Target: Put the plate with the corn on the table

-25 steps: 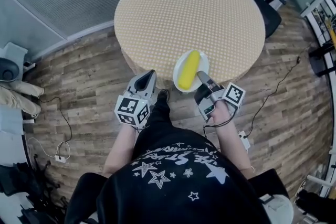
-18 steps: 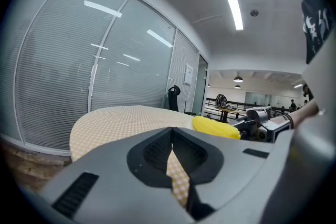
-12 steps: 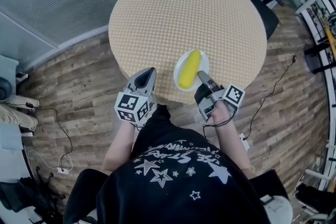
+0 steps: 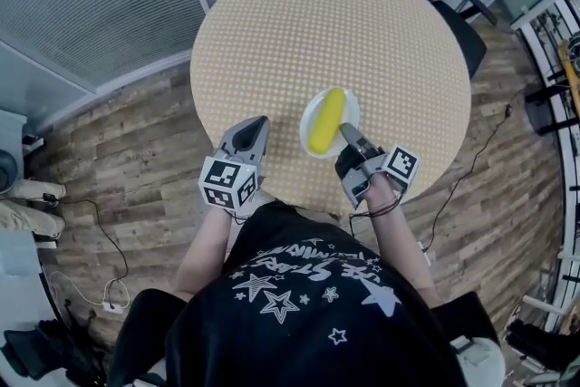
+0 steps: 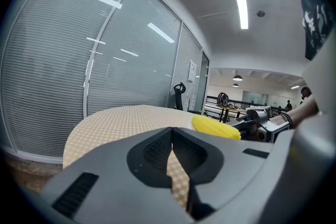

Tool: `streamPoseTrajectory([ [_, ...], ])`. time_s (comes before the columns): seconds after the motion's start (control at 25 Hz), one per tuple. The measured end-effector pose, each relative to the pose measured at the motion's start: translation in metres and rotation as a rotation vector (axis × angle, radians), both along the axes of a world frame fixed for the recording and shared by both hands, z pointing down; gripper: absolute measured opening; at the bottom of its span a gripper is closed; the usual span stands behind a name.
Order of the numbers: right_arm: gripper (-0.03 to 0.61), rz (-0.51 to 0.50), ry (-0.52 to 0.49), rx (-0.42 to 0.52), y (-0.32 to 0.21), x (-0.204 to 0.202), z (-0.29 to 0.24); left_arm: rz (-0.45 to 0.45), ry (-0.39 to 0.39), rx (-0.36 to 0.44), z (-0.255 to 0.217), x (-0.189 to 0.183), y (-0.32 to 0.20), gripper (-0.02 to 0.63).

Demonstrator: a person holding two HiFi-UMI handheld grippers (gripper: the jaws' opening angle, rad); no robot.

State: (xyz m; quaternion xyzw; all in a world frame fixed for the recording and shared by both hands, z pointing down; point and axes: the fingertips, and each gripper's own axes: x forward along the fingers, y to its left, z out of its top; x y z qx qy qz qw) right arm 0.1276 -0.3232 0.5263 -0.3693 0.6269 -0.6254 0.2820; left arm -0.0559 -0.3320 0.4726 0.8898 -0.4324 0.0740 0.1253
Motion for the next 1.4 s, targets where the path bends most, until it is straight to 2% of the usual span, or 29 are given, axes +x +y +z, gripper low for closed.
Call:
streamPoseTrajectory([
  [0.44,0.058,-0.053,0.023,-0.043,-0.099,-0.042,0.029,-0.018,-0.018,-0.046,0.030,-0.031,-0.096,0.008],
  [0.68,0.058,-0.081,0.044,-0.041,-0.124,-0.053,0.044,-0.024,-0.028,-0.062,0.044,-0.034,-0.114,0.008],
  [0.96,0.058,-0.093,0.049,-0.049,-0.135,-0.053,0.053,-0.016,-0.038,-0.070,0.052,-0.026,-0.107,0.008],
  [1.2,0.058,-0.114,0.075,-0.128,-0.192,-0.075,0.082,-0.020,-0.035,-0.116,0.074,-0.040,-0.159,0.008],
  [1.4,0.058,-0.120,0.107,-0.171,-0.198,-0.080,0.097,-0.016,-0.036,-0.135,0.083,-0.041,-0.166,0.008],
])
